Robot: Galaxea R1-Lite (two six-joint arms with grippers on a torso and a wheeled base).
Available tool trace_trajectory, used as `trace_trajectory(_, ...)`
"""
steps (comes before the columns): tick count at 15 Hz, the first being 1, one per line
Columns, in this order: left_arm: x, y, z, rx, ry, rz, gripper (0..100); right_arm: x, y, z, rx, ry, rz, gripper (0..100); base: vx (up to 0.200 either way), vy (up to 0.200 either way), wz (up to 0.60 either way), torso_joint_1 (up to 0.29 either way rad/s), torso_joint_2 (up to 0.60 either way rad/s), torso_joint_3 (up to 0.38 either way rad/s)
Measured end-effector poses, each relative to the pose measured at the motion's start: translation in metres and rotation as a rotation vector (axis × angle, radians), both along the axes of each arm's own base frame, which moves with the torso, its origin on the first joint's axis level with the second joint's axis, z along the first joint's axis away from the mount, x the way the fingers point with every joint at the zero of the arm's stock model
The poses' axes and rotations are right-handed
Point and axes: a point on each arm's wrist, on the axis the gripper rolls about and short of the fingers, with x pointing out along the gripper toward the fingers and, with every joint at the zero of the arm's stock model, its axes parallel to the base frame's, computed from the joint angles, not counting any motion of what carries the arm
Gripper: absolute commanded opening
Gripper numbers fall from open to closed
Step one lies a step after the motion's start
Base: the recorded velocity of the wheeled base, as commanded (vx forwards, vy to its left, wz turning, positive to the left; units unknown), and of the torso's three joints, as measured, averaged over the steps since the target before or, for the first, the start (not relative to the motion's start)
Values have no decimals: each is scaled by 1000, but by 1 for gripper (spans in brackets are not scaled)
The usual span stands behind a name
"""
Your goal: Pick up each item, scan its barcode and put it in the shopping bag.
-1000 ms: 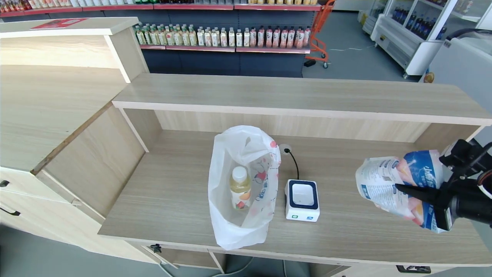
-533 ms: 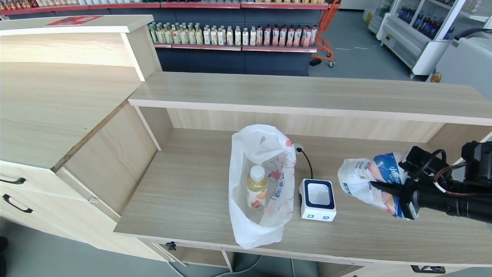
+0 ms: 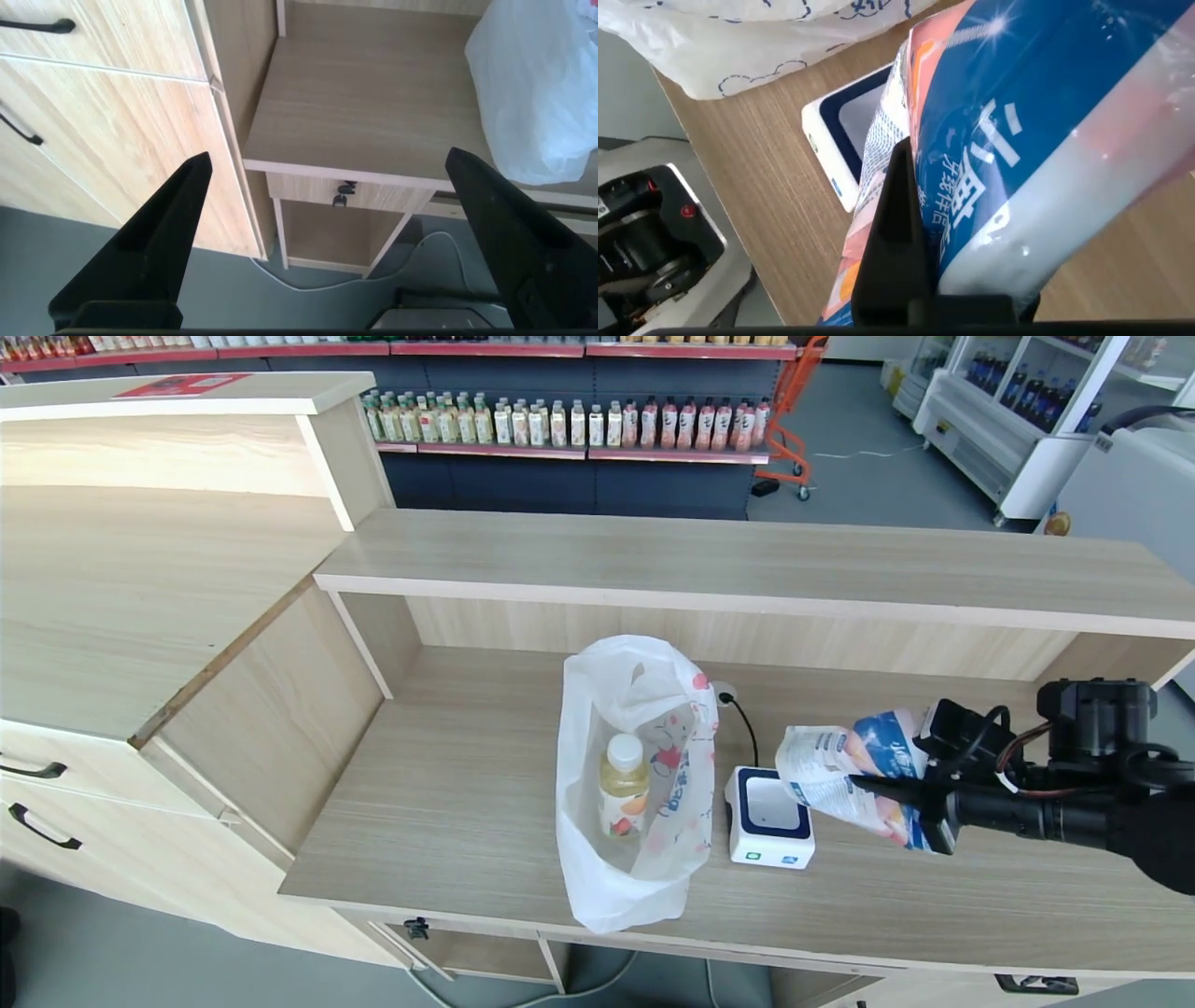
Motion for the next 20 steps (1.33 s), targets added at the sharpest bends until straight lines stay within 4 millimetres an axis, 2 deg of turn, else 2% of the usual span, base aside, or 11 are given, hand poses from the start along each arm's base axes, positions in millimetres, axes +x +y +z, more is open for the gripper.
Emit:
trace_trajectory(4,0,0,0,0,0,1,100,24,5,-10,-18,-75,89,0,0,0,0,0,0,0)
trace_trajectory(8,0,0,0,0,0,0,100,35,10,-25,-67,-91,136,0,0,0,0,0,0,0)
trace_trajectory(14,0,0,0,0,0,1,100,44,14,-34,-73,-83,150,0,0,0,0,0,0,0)
trace_trajectory(20,0,0,0,0,0,0,100,45,14,-28,-62,-89,143,0,0,0,0,0,0,0)
